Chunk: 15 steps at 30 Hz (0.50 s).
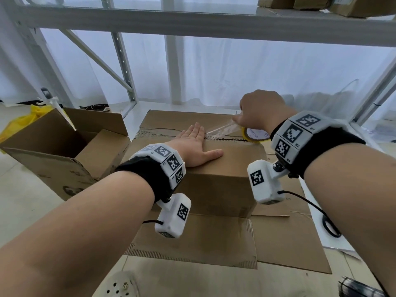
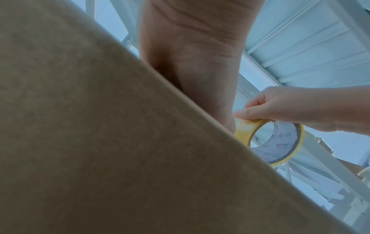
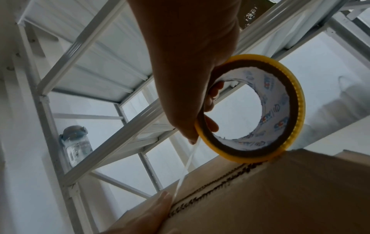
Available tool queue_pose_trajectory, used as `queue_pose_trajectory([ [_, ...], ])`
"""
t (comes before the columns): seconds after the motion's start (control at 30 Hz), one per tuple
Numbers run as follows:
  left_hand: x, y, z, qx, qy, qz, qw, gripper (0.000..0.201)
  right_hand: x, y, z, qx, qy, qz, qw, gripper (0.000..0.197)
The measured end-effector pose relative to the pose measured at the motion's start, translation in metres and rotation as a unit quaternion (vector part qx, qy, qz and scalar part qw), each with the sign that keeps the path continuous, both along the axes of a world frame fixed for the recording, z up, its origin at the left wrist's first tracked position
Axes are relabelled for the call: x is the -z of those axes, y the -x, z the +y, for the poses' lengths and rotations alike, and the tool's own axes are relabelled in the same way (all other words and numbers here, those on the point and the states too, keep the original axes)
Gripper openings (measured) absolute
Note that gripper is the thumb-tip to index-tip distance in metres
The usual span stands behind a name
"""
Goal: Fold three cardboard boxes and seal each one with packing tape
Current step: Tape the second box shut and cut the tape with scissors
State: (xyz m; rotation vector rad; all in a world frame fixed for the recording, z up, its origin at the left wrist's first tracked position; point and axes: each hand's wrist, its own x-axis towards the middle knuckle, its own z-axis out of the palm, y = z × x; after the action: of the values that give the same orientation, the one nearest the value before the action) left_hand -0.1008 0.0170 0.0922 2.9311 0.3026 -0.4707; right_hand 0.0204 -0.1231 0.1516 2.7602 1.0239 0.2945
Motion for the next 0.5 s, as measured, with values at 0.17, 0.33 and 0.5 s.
queue_pose_trajectory([
  [0.17, -0.005, -0.005, -0.009, 0.0, -0.022, 0.012, 1.0, 0.103, 0.003, -0.003, 0.001, -0.002, -0.035, 0.023, 0.999, 0.023],
  [0.33, -0.003, -0.016, -0.032, 0.028, -0.008, -0.003, 1.0, 0.097, 0.003, 0.003, 0.005, -0.01, -0.008, 0.006, 1.0, 0.019],
  [0.5, 0.002, -0.012, -0.022, 0.027, 0.001, -0.014, 1.0, 0.093, -0.004, 0.012, 0.015, 0.004, -0.022, 0.026, 0.999, 0.016],
])
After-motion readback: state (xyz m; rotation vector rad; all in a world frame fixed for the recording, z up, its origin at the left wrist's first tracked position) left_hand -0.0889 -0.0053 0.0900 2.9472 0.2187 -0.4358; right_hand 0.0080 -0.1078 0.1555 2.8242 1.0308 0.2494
